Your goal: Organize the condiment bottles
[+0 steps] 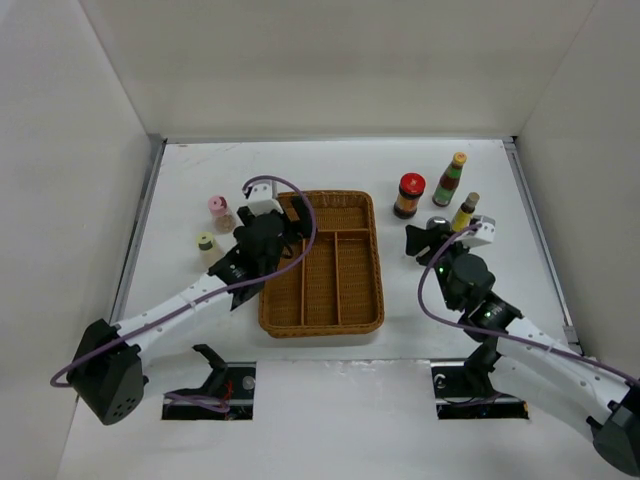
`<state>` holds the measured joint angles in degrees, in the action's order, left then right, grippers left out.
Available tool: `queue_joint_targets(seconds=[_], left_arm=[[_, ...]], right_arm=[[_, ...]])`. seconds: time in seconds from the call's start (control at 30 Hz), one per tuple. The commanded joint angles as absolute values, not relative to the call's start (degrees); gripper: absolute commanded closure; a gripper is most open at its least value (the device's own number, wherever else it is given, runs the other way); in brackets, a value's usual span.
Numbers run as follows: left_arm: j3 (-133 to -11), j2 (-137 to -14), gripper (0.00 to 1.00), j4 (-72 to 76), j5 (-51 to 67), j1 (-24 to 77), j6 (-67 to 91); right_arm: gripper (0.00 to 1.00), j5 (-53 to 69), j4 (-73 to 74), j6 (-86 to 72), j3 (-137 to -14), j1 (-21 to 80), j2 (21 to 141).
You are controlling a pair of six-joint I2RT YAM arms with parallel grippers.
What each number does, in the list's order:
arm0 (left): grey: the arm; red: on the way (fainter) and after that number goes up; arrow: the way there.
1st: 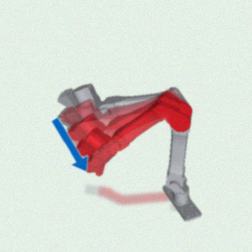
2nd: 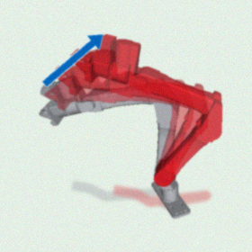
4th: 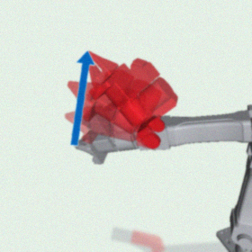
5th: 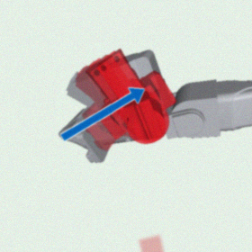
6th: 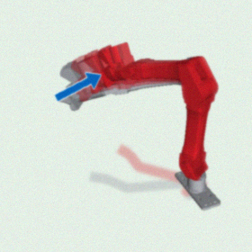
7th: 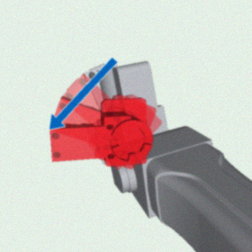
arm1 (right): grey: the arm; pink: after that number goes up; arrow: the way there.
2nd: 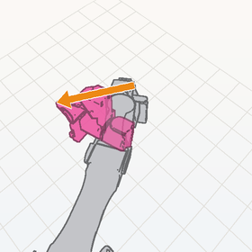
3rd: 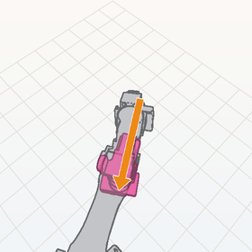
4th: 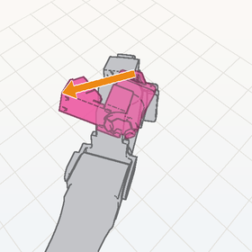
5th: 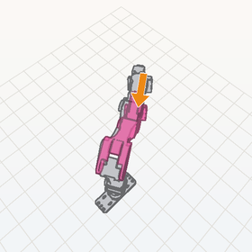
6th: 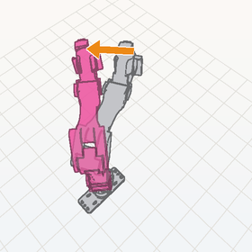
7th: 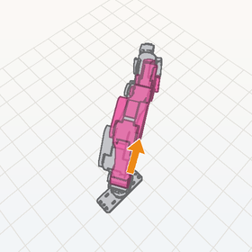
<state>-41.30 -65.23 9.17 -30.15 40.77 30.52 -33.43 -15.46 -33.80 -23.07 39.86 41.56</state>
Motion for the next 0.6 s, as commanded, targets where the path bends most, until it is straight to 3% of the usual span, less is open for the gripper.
queue_joint_targets(seconds=[0.0,0.23,0.4,0.47,0.57], left_arm=[[-38.5,-61.7,0.0,14.9,-28.3,40.2,31.3],[-34.5,-57.3,0.02,19.9,-28.4,38.9,29.4],[-32.8,-52.1,0.54,20.2,-34.8,37.8,28.7],[-33.0,-51.5,0.66,19.0,-38.3,37.0,28.5],[-34.4,-51.7,0.75,15.2,-42.2,36.6,28.8]], right_arm=[[0.38,-33.4,-15.8,-32.5,-26.9,40.6,42.7],[0.64,-30.2,-16.4,-31.7,-28.1,40.6,44.6],[0.89,-27.1,-17.1,-30.3,-29.1,40.6,46.4],[0.91,-27.2,-17.1,-30.2,-29.1,40.6,46.0],[0.9,-26.5,-16.6,-30.1,-30.2,39.5,46.3]])
